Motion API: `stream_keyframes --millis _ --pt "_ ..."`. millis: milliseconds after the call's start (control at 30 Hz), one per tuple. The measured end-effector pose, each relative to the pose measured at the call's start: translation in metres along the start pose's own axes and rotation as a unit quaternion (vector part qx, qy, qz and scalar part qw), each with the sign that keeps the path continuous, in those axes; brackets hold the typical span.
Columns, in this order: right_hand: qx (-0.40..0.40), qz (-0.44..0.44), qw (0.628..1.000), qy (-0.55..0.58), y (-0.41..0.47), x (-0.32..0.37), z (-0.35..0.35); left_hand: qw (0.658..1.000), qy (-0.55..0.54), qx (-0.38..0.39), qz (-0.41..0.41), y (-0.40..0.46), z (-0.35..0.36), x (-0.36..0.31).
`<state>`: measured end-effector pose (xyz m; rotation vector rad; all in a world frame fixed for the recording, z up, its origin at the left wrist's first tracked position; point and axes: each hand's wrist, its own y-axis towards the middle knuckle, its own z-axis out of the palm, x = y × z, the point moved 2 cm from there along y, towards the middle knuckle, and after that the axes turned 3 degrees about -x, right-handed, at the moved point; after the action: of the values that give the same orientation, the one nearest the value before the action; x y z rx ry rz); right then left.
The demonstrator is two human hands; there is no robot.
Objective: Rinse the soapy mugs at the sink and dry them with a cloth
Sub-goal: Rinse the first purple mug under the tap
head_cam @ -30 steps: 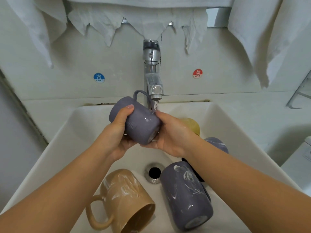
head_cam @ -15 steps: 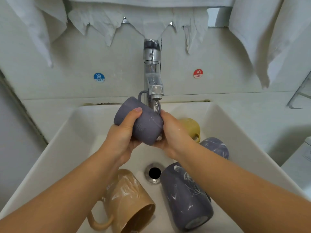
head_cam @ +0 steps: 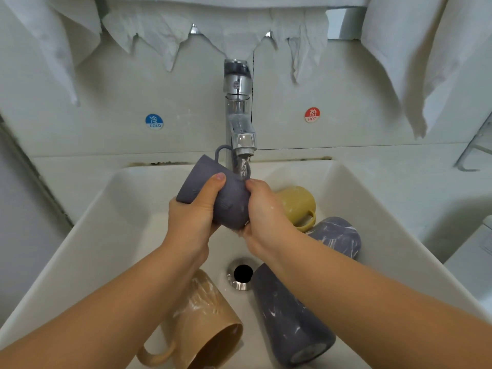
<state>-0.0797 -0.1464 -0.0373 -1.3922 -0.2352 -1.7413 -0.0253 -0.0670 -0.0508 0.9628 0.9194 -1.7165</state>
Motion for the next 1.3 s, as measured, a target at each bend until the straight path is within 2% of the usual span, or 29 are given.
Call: stream_keyframes --millis 133,400,500,600,667,767,867,1133,1200,1300 --pt "-0.019 0.002 1.0 0.017 -0.001 0.003 -0.002 1.0 0.014 0.003 0.013 -0.003 0.003 0.003" --pt "0.007 0.017 0.997 -0.071 -0.004 0.013 -0.006 1.0 0.007 0.015 -0.006 0.002 0.0 0.001" --pt "0.046 -0.082 0.986 -0.139 -0.013 0.009 0.0 1.0 -0.012 -0.009 -0.005 0.011 -0.008 -0.007" --pt "0.093 -0.192 0.941 -0.264 -0.019 -0.008 0.005 0.999 -0.011 -0.033 0.008 0.015 -0.015 -0.01" --pt "0.079 -0.209 0.924 -0.309 -0.017 -0.007 0.004 0.999 0.022 -0.033 0.025 0.013 -0.014 -0.008" --pt "0.043 -0.17 0.937 -0.303 -0.015 0.009 -0.002 0.995 0.082 -0.023 0.056 0.005 -0.007 -0.005" --pt "0.07 -0.14 0.935 -0.319 -0.019 0.011 -0.004 0.995 0.083 -0.027 0.054 0.006 -0.006 -0.004" --pt "0.095 -0.256 0.9 -0.339 -0.023 0.001 -0.008 0.999 0.032 0.004 0.028 0.011 -0.01 -0.011" --pt "0.077 -0.262 0.919 -0.285 -0.02 0.006 -0.01 0.999 0.024 0.033 0.008 0.01 -0.008 -0.012" --pt "0.093 -0.138 0.974 -0.155 -0.011 0.014 -0.012 0.995 0.018 0.09 -0.042 0.006 -0.003 -0.009"
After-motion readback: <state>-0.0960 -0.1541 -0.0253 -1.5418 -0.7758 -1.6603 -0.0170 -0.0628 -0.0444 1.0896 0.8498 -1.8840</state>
